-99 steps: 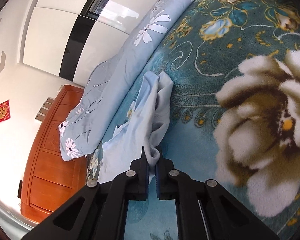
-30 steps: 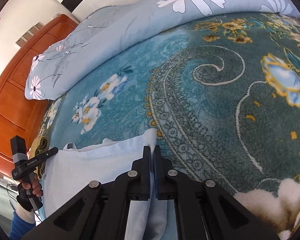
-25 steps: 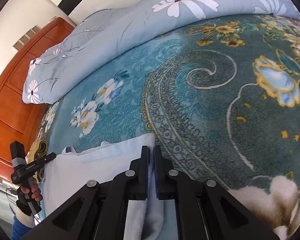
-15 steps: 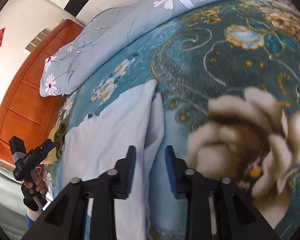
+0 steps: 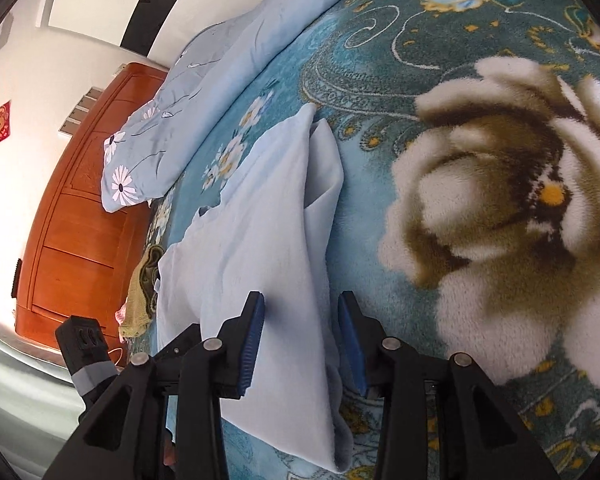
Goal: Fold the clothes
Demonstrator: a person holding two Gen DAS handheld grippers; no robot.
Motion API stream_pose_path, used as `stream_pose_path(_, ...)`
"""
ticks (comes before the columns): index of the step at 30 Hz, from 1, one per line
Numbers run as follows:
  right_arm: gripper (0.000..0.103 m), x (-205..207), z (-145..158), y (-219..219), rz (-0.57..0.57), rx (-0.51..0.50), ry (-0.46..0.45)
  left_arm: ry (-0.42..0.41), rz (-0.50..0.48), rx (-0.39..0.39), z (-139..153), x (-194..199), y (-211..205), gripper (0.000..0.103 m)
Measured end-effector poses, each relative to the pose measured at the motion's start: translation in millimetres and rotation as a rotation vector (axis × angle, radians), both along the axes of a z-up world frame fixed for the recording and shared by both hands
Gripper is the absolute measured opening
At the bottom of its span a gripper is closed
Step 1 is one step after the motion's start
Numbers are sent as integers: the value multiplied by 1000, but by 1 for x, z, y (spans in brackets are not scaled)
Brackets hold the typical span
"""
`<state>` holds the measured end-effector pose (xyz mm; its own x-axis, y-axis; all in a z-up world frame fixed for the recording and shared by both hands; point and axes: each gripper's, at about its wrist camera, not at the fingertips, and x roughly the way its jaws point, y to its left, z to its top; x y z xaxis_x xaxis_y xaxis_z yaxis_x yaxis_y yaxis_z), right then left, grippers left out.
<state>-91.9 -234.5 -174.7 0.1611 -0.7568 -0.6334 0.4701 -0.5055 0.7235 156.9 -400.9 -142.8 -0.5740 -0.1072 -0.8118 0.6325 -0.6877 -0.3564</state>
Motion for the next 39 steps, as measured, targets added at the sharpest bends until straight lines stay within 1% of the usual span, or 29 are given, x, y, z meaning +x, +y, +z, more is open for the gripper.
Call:
stream_pose_path(1, 27, 0, -1, -3, -1, -2, -1, 3, 10, 12, 0, 3, 0, 5)
stream_pose_path(2, 12, 1, -3, -7, 5, 0, -9, 6, 20, 22, 1, 6, 2, 5)
stream_pose_path(3, 10, 3, -3, -10, 9, 8, -11, 12, 27, 21, 3, 10, 5, 5)
stream_pose_path(5, 9, 6, 4, -14, 16, 22, 30, 34, 25, 17, 4, 16, 11, 5)
stream_pose_path(7, 9, 9, 16, -19, 24, 33, 56, 31, 15, 50, -5, 16, 14, 5)
stream_pose_path(8, 9, 10, 23, -22, 28, 38, 68, 29, 12, 49, -7, 15, 16, 5)
stream_pose_path(10, 9, 13, 36, -27, 36, 48, 90, 27, 7, 19, -7, 14, 20, 4)
stream_pose_path(11, 9, 14, 43, -30, 41, 54, 102, 39, 8, 32, -7, 16, 19, 4)
stream_pose_path(13, 9, 16, 57, -35, 49, 64, 125, 81, 12, 93, -8, 24, 13, 4)
stream_pose_path(14, 9, 18, 63, -38, 53, 70, 136, 98, 22, 111, -7, 31, 10, 4)
stream_pose_path(16, 9, 27, 83, -51, 77, 94, 189, 127, 54, 122, -3, 50, 3, 5)
stream_pose_path(20, 9, 52, 123, -85, 140, 161, 307, 189, 139, 97, 12, 90, -15, 5)
stream_pose_path(24, 8, 93, 155, -129, 233, 205, 407, 256, 221, 83, 26, 129, -39, 5)
stream_pose_path(26, 8, 118, 164, -154, 295, 220, 445, 284, 254, 112, 27, 146, -52, 5)
stream_pose_path(27, 8, 130, 165, -165, 326, 233, 464, 292, 271, 122, 26, 155, -58, 5)
stream_pose_path(30, 8, 163, 150, -201, 386, 279, 494, 290, 329, 126, 23, 181, -73, 5)
stream_pose_path(32, 8, 181, 129, -222, 420, 303, 474, 288, 361, 142, 18, 197, -80, 5)
stream_pose_path(35, 8, 207, 93, -248, 477, 348, 429, 261, 392, 144, 10, 216, -88, 5)
stream_pose_path(39, 9, 230, 67, -260, 511, 392, 419, 234, 426, 151, 3, 233, -93, 5)
